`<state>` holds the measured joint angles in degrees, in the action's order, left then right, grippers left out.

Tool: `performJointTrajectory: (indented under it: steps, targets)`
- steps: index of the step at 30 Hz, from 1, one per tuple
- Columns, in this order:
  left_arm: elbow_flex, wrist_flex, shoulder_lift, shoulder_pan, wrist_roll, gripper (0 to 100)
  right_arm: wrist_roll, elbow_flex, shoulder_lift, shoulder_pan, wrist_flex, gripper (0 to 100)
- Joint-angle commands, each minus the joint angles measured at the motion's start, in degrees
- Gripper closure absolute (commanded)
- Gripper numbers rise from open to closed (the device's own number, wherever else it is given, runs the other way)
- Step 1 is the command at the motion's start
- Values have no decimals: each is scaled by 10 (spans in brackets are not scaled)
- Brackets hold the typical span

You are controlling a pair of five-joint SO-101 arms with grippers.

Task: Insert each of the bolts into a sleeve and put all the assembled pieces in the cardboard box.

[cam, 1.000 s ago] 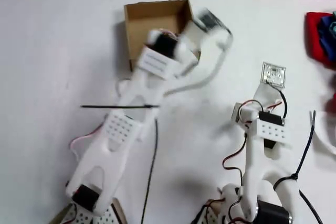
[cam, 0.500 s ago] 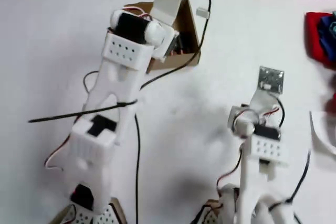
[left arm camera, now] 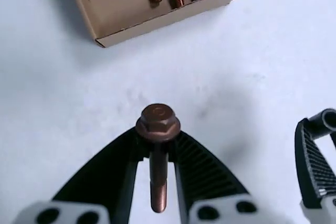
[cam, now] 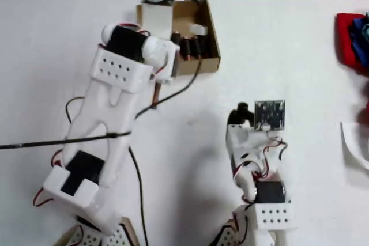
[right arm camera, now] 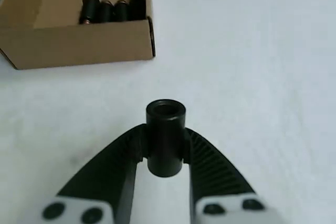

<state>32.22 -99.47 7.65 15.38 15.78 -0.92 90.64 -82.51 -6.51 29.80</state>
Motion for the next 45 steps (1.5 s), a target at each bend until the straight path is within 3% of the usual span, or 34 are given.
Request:
performJointTrajectory:
  steps: [1, 3, 8, 14, 19, 24, 26, 31, 36, 45]
  targets:
    - [-1, 25, -38, -11, -13, 975, 2, 6, -49, -23, -14, 977]
    - [-1, 33, -39, -8, -37, 975, 2, 18, -66, -42, -14, 977]
    - [-14, 65, -64, -7, 20, 975, 2, 33, -87, -81, -13, 977]
    - [-170, 167, -204, 21, 33, 975, 2, 33, -87, -89, -14, 977]
    - [-448, 369, -396, 31, 33, 975, 2, 33, -87, -95, -14, 977]
    - [-700, 647, -570, 37, 36, 975, 5, 33, -86, -156, -10, 977]
    - [-774, 703, -605, 54, 37, 975, 6, 33, -86, -173, -10, 977]
    - [-851, 743, -612, 98, 40, 975, 7, 32, -89, -190, -15, 977]
    - [-853, 780, -594, 108, 101, 975, 7, 32, -87, -194, -15, 977]
    - [-853, 790, -533, 144, 107, 975, 7, 33, -89, -195, -15, 977]
